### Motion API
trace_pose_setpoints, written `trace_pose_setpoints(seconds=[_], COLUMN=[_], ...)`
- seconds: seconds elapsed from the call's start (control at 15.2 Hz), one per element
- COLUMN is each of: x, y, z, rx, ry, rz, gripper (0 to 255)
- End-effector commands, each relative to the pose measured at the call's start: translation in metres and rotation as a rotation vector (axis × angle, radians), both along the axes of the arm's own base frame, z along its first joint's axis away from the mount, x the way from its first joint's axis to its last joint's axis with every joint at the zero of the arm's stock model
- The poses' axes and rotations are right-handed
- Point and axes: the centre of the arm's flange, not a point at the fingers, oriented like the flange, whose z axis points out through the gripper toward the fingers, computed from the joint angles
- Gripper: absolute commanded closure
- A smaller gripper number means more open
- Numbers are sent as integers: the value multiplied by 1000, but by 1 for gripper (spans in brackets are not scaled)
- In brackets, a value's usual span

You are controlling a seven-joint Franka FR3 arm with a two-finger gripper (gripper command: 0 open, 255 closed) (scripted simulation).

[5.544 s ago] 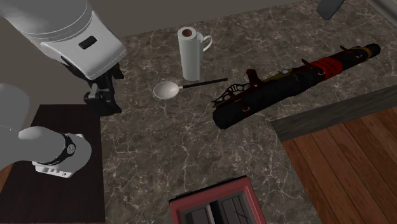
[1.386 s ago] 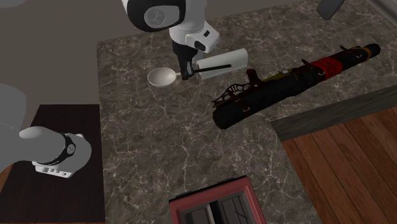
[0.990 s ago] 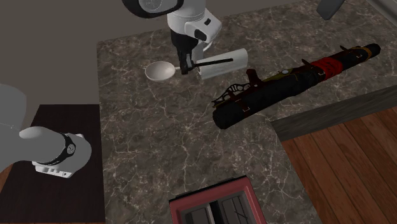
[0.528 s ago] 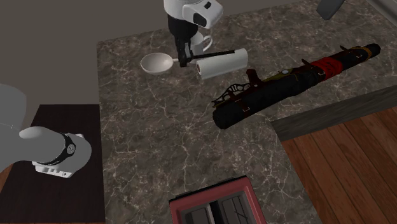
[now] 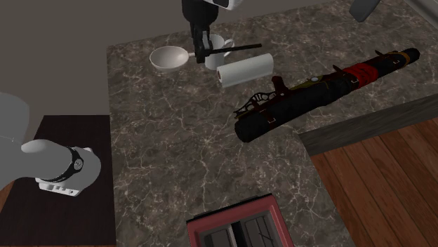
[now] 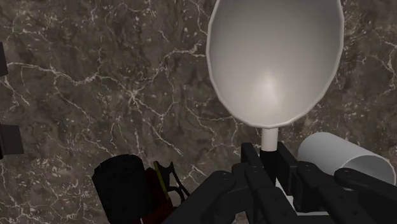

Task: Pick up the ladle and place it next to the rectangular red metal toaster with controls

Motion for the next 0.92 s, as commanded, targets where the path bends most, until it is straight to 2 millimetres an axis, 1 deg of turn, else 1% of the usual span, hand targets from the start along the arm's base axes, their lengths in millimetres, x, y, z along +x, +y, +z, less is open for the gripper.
trace_pose_setpoints(seconds=[0.0, 0.86], x=[1, 1], y=[-1, -1], z=[9, 78], rx=[0, 0], ry=[0, 0], rz=[0, 0], gripper=[255, 255])
